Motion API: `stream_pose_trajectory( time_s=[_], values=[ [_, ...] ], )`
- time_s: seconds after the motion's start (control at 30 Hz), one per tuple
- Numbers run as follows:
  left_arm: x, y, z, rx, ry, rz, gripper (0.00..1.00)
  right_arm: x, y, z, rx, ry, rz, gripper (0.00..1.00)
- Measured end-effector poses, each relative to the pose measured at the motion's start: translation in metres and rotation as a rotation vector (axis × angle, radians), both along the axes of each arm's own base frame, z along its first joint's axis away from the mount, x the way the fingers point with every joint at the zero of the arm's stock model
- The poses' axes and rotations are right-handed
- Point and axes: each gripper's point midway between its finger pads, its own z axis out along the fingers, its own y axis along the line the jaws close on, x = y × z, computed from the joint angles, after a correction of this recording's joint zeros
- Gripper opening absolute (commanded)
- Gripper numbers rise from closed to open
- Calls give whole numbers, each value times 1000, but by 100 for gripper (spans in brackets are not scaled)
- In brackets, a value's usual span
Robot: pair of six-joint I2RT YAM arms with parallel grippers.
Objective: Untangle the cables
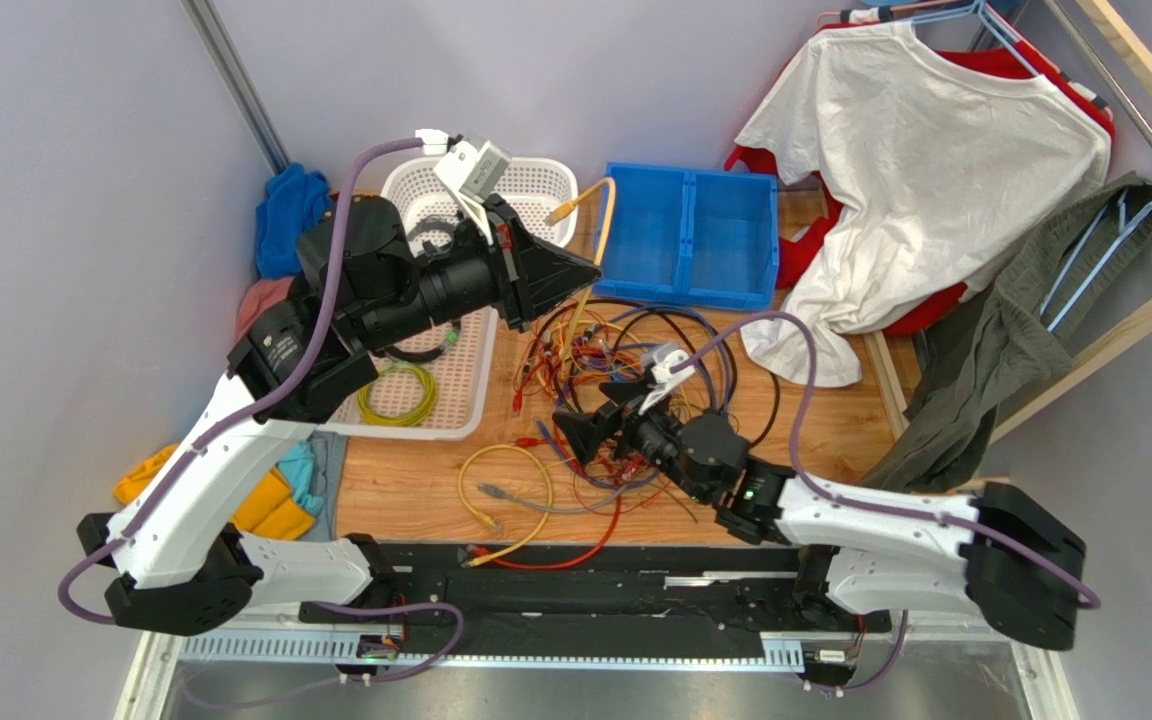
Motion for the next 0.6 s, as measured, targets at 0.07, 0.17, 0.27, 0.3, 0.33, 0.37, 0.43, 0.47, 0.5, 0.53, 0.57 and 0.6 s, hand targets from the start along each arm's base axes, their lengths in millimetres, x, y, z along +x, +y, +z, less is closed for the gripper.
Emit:
stream_pose_trajectory(
  time_s=[0.07, 0.17, 0.27, 0.3, 0.33, 0.37, 0.43, 0.47, 0.5, 0.53, 0.57, 0.6],
  values=[
    [0, -1, 3, -15, 3, 0, 0, 12, 8, -16, -28, 1, -36, 91],
    [1, -3, 4, -29, 3, 0, 0, 28, 16, -34, -40, -10, -95, 88],
    [3, -6, -1, -29, 10, 0, 0, 39, 27, -35, -13, -32, -120, 83],
    [4, -6, -3, -26, 15, 0, 0, 42, 32, -31, 7, -41, -126, 82],
    [5, -7, -6, -20, 20, 0, 0, 45, 36, -27, 31, -51, -134, 80],
    [5, -8, -9, -16, 25, 0, 0, 48, 37, -22, 51, -61, -144, 74],
    [6, -9, -14, -9, 33, 0, 0, 54, 38, -11, 102, -81, -175, 65],
    [6, -9, -17, -5, 35, 1, 0, 57, 38, -6, 121, -87, -186, 41],
    [6, -9, -20, -1, 40, 2, 0, 62, 36, -1, 145, -92, -202, 24],
    [6, -9, -24, 4, 45, 2, 0, 66, 34, 3, 158, -97, -218, 3],
    [6, -8, -27, 8, 49, 4, 0, 72, 30, 7, 181, -93, -237, 0],
    [6, -7, -30, 12, 53, 7, 0, 77, 25, 9, 190, -95, -256, 0]
  ],
)
